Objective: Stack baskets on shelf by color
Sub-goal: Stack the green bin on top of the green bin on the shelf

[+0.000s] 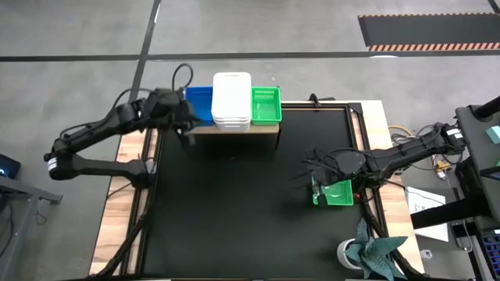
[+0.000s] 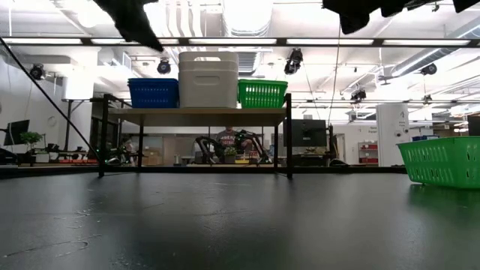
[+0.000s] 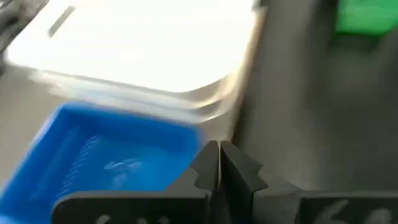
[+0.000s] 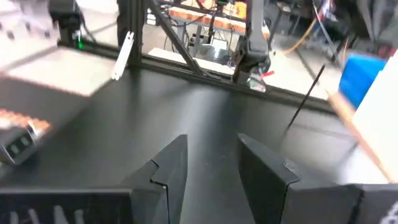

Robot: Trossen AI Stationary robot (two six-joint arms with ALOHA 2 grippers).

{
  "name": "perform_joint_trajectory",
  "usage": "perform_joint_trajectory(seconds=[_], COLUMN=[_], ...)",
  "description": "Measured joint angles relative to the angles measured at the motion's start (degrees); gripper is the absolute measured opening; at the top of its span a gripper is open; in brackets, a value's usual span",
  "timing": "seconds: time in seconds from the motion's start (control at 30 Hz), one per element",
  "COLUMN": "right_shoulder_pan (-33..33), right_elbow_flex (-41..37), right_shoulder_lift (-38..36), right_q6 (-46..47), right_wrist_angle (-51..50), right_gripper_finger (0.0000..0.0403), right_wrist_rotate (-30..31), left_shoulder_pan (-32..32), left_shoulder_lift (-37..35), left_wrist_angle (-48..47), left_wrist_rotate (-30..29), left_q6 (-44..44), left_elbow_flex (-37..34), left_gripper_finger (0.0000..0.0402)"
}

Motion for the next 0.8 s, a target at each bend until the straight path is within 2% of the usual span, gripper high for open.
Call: perform_joint_trajectory(seconds=[0.2,0.43,0.63,0.8], right_shoulder_pan=[0.78,3.51,5.27,7.34], right_elbow_flex=[0.53,0.53,0.75,5.79], right_shoulder_lift=[0.81,2.7,4.62,6.83], right_q6=[12.68,25.0,36.27,42.0], right_wrist_angle=[-0.08,-0.93,-1.06,-10.31], right_gripper_finger=[0.0128,0.0128,0.0128,0.0128], right_wrist_rotate=[0.0,-0.07,-0.06,1.15], left_shoulder_pan=[-13.96,-28.51,-34.13,-34.39], left_shoulder_lift=[-6.14,-9.72,-9.92,-9.63], left_wrist_angle=[13.14,38.33,55.54,63.79], left_wrist_rotate=[-0.54,-3.14,-3.48,-3.57], left_q6=[-6.36,-6.07,-1.78,-0.21], left_elbow_flex=[-8.17,-22.69,-33.12,-38.49], left_gripper_finger=[0.0,0.0,0.0,0.0])
